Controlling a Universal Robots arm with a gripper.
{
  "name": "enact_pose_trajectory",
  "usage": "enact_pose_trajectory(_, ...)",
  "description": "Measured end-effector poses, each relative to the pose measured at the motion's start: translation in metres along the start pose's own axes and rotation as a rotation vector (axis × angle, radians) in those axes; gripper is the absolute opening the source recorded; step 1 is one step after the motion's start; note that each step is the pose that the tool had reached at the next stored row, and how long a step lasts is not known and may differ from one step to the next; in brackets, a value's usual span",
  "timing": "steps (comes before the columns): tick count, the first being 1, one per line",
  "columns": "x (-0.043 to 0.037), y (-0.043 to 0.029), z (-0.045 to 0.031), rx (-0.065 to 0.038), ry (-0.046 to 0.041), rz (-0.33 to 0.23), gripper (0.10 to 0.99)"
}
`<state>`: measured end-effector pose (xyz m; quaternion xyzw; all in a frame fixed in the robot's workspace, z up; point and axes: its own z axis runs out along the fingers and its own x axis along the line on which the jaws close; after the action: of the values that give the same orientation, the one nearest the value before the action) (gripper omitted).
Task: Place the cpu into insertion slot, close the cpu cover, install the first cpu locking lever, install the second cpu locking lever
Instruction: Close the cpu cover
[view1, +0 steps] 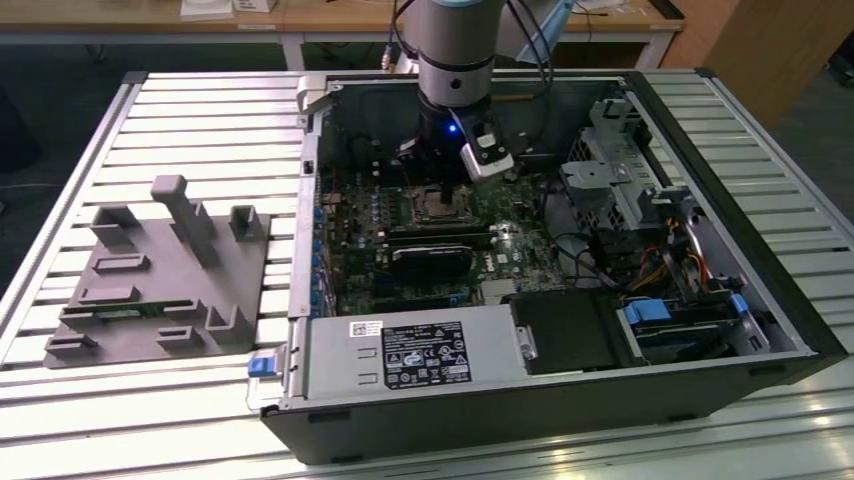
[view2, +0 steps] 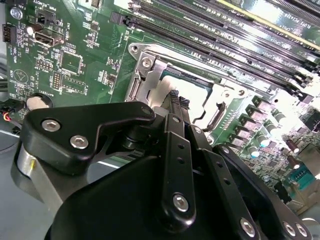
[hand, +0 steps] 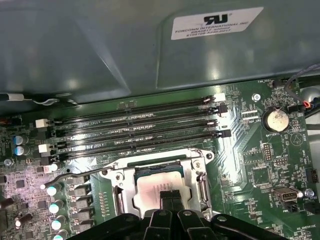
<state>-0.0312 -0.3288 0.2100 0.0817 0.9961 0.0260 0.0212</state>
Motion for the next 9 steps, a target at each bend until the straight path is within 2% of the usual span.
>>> enact_pose_trajectory(5, 0.0002, 0.0, 0.0, 0.0, -0.0001, -0.002, 0.106)
enact_pose_trajectory(9, 0.0006, -0.0002, 0.0005, -0.002, 0.0024, -0.047, 0.106)
